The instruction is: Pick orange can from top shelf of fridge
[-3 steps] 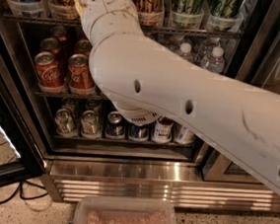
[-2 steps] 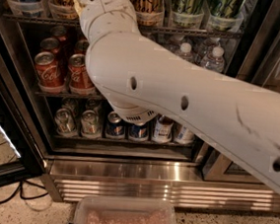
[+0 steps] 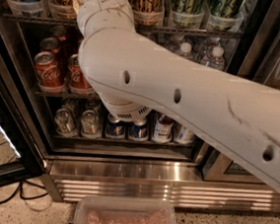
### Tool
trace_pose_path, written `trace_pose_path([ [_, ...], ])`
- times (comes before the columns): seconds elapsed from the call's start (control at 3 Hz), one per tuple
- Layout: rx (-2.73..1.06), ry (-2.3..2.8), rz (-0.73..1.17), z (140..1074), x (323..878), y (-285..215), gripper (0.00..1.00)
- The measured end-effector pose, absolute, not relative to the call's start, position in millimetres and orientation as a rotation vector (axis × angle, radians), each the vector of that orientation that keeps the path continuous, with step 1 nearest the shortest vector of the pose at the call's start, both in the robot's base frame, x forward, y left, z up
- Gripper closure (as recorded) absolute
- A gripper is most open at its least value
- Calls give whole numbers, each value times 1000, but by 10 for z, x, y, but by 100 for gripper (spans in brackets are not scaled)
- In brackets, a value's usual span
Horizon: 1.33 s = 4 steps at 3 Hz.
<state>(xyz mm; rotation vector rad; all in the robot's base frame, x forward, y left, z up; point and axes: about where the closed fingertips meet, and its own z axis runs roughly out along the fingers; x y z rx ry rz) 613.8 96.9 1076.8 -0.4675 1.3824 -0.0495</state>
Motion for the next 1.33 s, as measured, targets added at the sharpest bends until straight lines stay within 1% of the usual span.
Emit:
trace_pose_path([
  [1.33,-373,1410,-48,10749,6295,941,42],
])
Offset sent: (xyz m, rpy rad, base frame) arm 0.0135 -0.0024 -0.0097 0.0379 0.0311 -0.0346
